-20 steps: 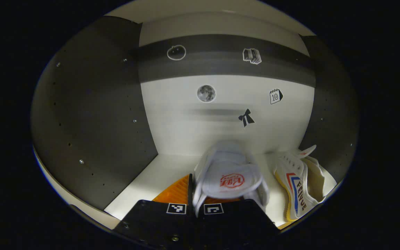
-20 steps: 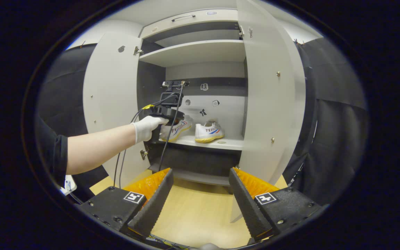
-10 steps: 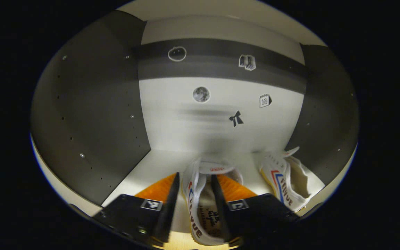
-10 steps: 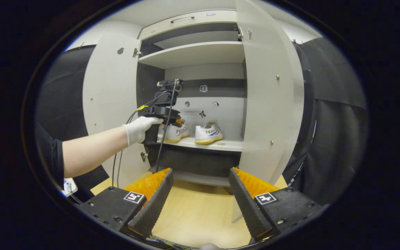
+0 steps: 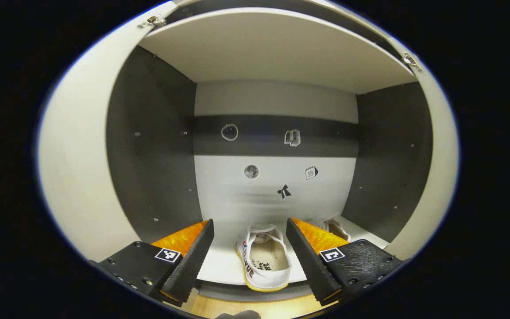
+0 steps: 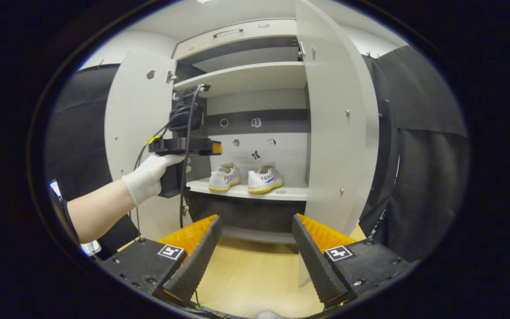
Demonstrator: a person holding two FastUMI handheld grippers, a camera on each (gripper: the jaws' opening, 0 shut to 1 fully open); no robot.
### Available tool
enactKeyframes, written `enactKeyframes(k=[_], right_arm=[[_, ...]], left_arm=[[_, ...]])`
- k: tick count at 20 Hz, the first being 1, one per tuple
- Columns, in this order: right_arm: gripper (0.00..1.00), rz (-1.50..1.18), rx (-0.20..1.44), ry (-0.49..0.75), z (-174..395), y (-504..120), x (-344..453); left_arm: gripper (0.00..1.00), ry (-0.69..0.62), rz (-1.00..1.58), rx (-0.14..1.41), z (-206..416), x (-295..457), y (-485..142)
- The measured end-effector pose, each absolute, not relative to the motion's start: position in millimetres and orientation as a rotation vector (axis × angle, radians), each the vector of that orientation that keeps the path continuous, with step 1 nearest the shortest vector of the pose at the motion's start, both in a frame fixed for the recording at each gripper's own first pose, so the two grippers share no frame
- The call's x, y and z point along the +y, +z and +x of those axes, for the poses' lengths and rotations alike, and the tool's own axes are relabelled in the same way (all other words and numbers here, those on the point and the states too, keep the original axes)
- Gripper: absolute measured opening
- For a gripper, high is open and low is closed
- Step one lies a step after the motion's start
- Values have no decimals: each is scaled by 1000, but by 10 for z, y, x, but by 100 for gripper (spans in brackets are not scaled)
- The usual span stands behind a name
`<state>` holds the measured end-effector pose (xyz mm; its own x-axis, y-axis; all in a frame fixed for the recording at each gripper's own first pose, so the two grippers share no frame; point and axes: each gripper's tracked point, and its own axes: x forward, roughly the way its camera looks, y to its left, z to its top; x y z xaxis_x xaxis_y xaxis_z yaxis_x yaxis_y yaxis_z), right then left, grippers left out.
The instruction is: Grab one shoe with the right hand and put it into the shoe cabinet, grab the other shoe with the left hand and put it into the shoe cabinet; then close the right door with the right hand and the left door with the left hand.
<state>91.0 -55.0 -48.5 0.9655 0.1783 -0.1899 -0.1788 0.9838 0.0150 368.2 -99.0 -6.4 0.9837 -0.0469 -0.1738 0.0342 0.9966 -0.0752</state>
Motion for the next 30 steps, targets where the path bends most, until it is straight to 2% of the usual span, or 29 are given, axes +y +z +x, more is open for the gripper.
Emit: enactKeyframes(k=[14,24,30], right_arm=[[100,-30,99,105,536,-185,-459],[100,-9,94,15,213,-340,-557],[100,3,117,-34,180,-404,-840]], left_arm=[[97,-68,-65,-20,1808,-608,479],[96,-37,-52,-30,410,-292,4],[96,-50,-9,-26,261,-306,-192]])
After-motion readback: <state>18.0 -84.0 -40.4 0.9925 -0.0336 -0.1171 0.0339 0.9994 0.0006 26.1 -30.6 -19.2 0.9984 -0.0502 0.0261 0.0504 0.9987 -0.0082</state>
